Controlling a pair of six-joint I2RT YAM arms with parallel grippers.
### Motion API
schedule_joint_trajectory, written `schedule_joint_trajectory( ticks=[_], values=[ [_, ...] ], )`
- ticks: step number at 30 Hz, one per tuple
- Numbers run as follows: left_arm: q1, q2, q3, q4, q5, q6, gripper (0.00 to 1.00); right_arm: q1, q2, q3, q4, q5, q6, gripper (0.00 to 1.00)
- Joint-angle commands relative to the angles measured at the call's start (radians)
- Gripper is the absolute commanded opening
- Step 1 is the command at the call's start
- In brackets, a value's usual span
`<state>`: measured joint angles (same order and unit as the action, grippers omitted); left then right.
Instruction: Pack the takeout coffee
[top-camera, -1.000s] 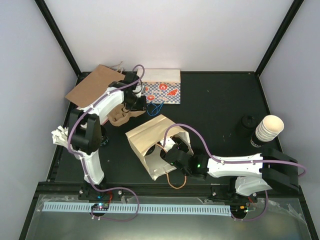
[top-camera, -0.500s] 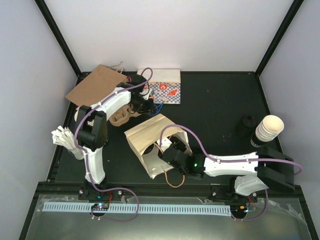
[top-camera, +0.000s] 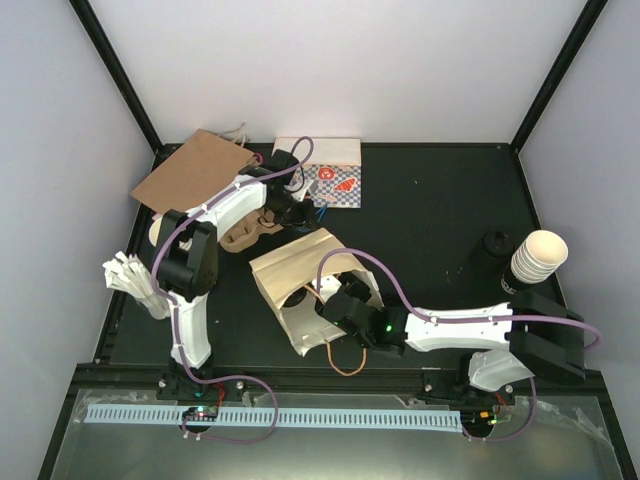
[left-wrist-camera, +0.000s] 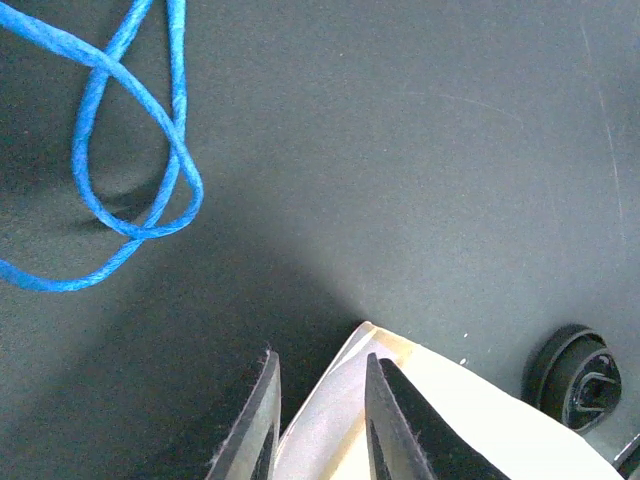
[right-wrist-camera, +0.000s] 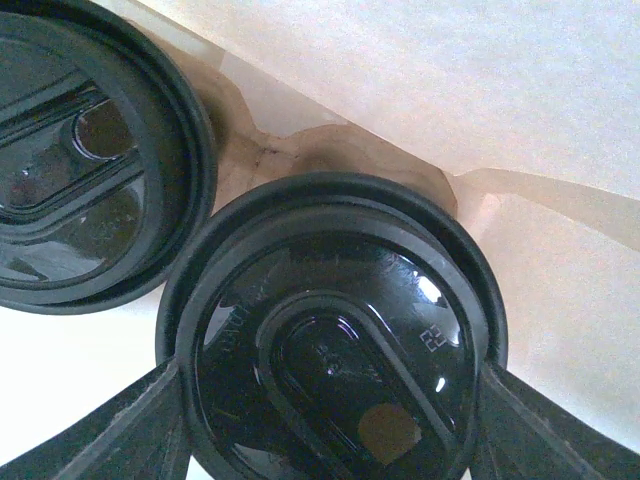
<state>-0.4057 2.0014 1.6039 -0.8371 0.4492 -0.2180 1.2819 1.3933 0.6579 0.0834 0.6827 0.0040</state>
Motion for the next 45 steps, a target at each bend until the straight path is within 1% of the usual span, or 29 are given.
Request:
schedule_joint_trajectory(
  ticks=[1, 8, 13, 27, 33, 45],
  values=[
    [-0.019, 0.02, 0.039, -0.023, 0.062, 0.033, 0.25, -0.01, 0.016, 0.026, 0.057, 0.028, -0.011, 0.36],
    [-0.029, 0.019, 0.029, -0.048, 0.079, 0.049, 0.25, -0.025, 0.045, 0.029, 0.105, 0.034, -0.043, 0.36],
    [-0.031, 0.007, -0.007, -0.039, 0.081, 0.052, 0.24, -0.035, 0.071, 0.032, 0.125, 0.047, -0.061, 0.35],
    [-0.031, 0.025, -0.015, -0.06, 0.112, 0.086, 0.24, -0.035, 0.067, -0.005, 0.264, 0.066, -0.193, 0.35],
    [-0.031, 0.023, -0.022, -0.076, 0.133, 0.098, 0.23, -0.036, 0.115, 0.02, 0.233, 0.066, -0.2, 0.34],
    [-0.035, 0.019, -0.057, -0.057, 0.146, 0.105, 0.22, -0.118, 0.082, 0.027, 0.114, -0.109, -0.054, 0.32]
  ],
)
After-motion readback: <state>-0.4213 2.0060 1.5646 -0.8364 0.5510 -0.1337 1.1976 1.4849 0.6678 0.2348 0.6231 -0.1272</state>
